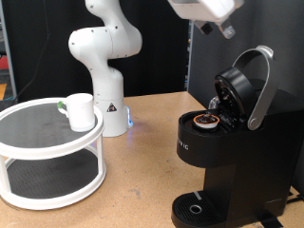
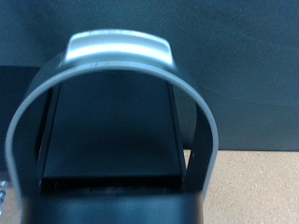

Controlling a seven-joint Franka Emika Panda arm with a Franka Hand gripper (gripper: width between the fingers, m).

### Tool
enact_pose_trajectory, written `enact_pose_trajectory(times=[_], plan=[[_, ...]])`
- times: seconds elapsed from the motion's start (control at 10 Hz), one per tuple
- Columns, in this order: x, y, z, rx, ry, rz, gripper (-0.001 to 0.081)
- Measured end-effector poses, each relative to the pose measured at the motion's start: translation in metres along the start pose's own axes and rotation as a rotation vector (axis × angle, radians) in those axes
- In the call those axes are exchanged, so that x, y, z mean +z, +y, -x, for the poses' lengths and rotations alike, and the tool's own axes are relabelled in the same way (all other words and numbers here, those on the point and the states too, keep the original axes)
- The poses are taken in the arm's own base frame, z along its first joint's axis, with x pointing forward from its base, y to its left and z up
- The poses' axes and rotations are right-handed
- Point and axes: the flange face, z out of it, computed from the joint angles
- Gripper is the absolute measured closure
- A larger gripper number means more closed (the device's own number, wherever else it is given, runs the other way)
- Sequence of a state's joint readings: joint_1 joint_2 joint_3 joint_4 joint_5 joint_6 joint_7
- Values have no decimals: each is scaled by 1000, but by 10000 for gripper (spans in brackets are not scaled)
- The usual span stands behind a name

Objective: Make a cup of coffee with the keurig machine

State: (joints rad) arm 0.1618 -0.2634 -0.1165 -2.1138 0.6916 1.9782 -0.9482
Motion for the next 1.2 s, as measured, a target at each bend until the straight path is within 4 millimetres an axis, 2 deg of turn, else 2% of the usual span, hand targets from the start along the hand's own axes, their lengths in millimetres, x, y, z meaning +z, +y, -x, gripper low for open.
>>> enact_pose_trajectory(times=[0.5,1.0,1.1,1.2], plan=[[39,-30,-23,12,-46,13,1],[59,-56,-40,7,-45,29,13],[63,-60,-42,10,-50,31,181],[67,-64,-44,11,-58,37,181]])
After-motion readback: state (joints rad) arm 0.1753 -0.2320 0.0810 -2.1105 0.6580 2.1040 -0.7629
